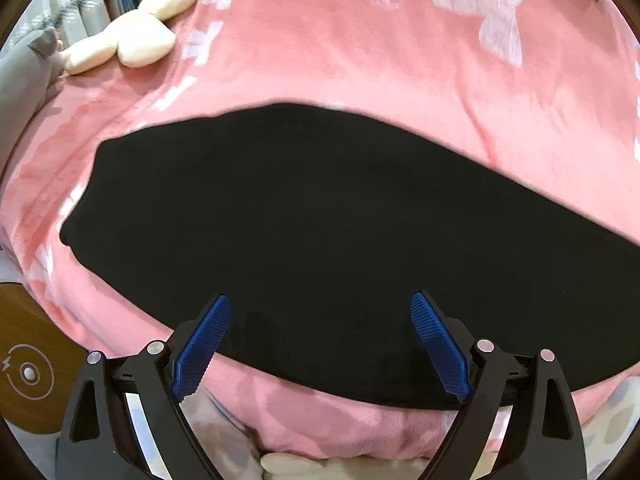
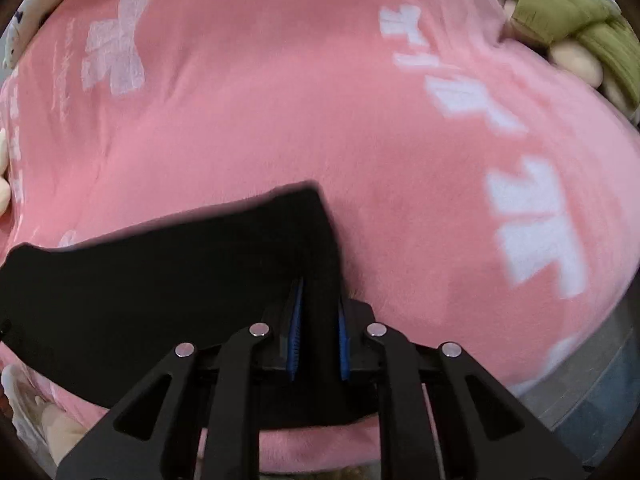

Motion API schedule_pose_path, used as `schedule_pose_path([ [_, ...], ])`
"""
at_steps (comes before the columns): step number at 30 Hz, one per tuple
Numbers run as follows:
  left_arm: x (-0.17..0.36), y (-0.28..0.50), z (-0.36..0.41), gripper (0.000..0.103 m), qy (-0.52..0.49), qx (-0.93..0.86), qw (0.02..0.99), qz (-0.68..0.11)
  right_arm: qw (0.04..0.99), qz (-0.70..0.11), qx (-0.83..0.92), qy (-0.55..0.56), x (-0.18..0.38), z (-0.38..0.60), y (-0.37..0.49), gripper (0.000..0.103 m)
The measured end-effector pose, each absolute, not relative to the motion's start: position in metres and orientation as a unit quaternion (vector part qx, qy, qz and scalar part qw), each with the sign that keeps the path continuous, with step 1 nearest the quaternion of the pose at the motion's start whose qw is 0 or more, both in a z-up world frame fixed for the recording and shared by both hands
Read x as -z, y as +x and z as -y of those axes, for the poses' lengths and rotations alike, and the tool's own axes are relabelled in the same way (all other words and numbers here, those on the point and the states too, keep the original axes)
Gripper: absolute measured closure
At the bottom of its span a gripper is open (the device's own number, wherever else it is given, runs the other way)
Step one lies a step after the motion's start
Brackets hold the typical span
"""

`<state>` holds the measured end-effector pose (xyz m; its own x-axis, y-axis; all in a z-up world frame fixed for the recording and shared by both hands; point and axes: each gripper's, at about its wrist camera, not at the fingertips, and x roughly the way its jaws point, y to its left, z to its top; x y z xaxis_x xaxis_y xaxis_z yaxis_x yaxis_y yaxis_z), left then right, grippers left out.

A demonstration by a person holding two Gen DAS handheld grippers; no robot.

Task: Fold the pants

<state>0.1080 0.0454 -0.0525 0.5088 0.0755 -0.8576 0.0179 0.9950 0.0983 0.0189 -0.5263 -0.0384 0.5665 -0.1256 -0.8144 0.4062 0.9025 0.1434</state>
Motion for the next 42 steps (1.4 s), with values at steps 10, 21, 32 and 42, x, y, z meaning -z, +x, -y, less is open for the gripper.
schedule_pose_path([
  [10,0.061,0.105,-0.06,0.014,0.033,-0.003,0.864,-0.503,0.856,-0.443,0.136,0.23,0.047,0.53,0.021,0.034],
  [21,0.065,0.104,-0.064,0.014,0.032,0.027,0.864,-0.501,0.862,-0.396,0.115,0.295,0.01,0.502,0.014,0.087],
  [32,0.061,0.1,-0.081,0.013,0.031,0.041,0.873,-0.484,0.879,-0.378,-0.126,0.263,-0.066,0.305,0.086,0.086],
  [42,0.059,0.088,-0.131,0.013,0.029,0.015,0.885,-0.465,0.827,-0.496,-0.214,0.155,0.041,0.105,0.162,0.083],
])
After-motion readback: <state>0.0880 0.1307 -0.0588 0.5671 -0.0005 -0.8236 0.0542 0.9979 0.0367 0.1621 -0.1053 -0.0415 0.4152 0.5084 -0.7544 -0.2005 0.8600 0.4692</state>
